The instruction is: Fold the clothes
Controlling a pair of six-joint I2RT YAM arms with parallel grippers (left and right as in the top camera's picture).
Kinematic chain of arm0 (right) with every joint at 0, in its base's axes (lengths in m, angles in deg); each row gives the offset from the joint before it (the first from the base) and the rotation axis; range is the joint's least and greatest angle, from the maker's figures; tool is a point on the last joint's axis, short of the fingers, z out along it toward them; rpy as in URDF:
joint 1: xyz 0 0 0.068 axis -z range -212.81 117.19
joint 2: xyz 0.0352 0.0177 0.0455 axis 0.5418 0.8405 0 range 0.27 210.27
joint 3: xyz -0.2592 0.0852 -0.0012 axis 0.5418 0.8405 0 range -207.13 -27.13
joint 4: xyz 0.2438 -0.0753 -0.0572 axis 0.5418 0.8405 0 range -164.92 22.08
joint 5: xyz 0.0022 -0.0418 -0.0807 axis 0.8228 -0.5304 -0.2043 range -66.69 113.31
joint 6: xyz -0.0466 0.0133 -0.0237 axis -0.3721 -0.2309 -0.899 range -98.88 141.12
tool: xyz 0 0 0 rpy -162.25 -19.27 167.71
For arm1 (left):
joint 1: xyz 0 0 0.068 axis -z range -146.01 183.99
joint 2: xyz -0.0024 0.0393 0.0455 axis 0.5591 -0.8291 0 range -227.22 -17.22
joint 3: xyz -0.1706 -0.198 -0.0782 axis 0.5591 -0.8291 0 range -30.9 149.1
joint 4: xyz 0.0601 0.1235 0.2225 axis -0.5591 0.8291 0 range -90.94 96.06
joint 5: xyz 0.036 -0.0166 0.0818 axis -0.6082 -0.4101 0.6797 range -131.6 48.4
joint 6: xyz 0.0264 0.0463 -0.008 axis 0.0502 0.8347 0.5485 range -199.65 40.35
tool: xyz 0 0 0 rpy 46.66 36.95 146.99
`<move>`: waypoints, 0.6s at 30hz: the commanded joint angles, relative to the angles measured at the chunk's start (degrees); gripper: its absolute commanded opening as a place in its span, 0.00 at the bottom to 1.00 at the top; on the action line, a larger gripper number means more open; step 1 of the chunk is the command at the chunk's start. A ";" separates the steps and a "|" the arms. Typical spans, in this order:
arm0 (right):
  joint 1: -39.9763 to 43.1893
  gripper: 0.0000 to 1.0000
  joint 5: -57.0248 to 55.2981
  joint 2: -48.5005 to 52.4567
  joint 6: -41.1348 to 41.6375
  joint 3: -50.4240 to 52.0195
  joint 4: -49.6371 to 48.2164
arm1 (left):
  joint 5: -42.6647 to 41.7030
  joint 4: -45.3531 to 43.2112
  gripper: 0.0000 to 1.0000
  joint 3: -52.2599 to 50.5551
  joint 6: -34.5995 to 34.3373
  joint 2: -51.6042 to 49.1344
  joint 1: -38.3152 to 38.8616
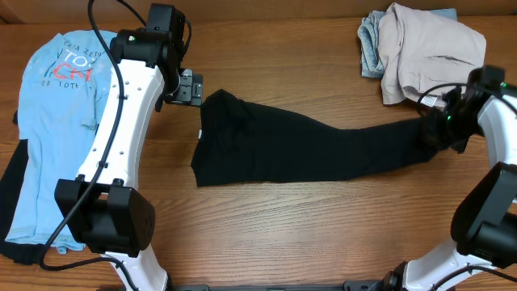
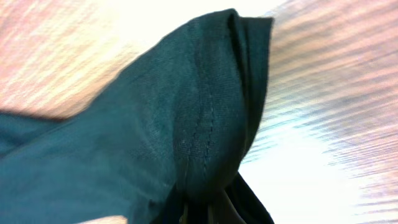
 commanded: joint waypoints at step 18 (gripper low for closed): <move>-31.82 0.04 4.85 -0.39 4.00 -2.14 -2.69 | -2.45 -1.60 1.00 1.49 1.49 1.29 -0.31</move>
